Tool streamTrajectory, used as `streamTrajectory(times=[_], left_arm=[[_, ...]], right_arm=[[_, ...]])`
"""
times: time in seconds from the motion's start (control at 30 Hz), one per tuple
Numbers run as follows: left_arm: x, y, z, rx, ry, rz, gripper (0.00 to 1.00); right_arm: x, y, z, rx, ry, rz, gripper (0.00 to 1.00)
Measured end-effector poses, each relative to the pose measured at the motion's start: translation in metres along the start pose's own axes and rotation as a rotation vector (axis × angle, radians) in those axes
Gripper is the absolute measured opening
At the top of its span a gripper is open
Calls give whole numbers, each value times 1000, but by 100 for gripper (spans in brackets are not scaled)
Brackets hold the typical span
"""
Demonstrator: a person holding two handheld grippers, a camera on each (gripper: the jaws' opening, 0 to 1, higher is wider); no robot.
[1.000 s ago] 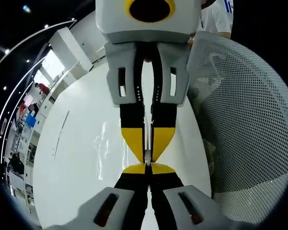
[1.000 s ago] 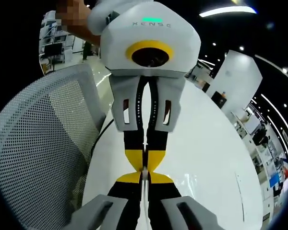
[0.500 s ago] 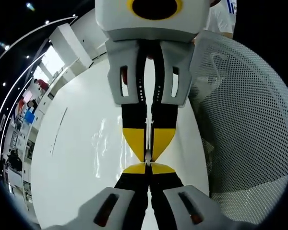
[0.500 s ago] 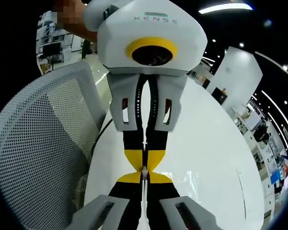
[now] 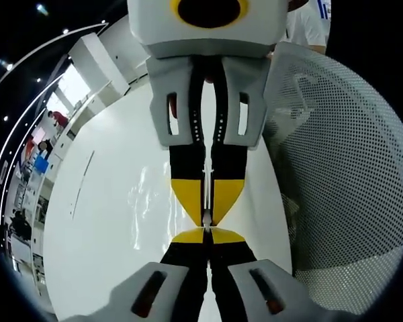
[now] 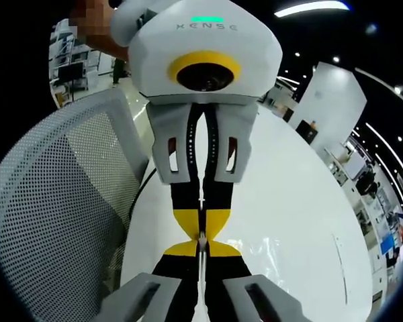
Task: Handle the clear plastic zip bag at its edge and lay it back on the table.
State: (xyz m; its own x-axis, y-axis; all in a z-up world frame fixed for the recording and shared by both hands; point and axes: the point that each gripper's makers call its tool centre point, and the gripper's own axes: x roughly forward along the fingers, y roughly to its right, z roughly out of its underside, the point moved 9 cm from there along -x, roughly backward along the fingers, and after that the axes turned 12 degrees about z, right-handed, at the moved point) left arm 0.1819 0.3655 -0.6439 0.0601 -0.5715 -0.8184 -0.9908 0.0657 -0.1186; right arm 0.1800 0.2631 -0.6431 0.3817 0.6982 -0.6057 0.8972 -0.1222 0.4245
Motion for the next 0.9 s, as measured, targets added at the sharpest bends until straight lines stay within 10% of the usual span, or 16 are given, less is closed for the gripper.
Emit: streamTrajectory(times=[0.9], left_arm=[[-3,2,-1,1,4,6,0]], right_arm=[[-2,-1,-1,17,2,-1,0]])
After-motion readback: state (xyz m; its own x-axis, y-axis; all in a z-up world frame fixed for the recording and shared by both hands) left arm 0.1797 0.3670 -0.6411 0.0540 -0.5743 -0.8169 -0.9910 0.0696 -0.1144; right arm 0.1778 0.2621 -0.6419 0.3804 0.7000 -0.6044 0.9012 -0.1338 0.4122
